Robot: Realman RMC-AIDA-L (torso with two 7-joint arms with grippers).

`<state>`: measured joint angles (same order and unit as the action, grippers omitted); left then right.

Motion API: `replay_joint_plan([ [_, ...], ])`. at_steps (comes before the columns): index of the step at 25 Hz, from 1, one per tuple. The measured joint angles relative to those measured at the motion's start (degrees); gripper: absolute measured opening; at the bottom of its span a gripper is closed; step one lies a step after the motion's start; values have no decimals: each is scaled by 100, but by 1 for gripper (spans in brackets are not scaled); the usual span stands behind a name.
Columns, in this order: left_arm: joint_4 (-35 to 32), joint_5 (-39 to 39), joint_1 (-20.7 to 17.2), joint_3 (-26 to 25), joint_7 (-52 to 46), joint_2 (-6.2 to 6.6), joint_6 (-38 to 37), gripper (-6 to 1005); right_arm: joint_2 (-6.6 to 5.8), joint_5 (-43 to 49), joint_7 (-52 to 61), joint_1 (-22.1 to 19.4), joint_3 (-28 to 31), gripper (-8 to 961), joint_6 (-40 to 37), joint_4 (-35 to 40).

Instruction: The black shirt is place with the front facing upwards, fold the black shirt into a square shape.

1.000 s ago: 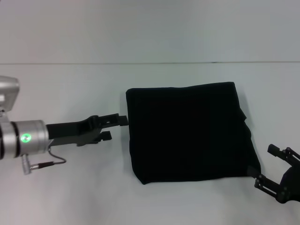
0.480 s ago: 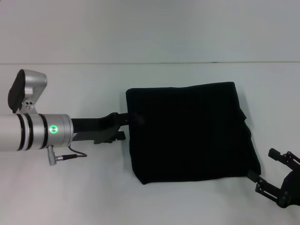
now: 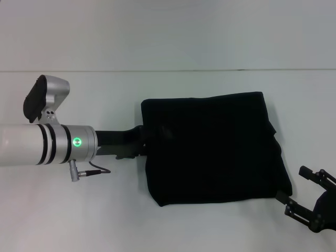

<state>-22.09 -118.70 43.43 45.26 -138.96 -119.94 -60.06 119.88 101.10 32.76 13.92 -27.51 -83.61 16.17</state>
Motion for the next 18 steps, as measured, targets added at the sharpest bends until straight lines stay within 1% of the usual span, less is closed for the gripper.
replay_joint_plan([
  [8,-90,-5,22,180,251,-104,83,937,9,-7,5,21,50,838,-66,0],
  [14,-198,40,-38,163,275,-147,212,780,9,-25,6,39,53,838,-71,0],
  [18,-217,12,-48,197,340,-167,283,595,9,-37,16,41,60,838,-109,0],
])
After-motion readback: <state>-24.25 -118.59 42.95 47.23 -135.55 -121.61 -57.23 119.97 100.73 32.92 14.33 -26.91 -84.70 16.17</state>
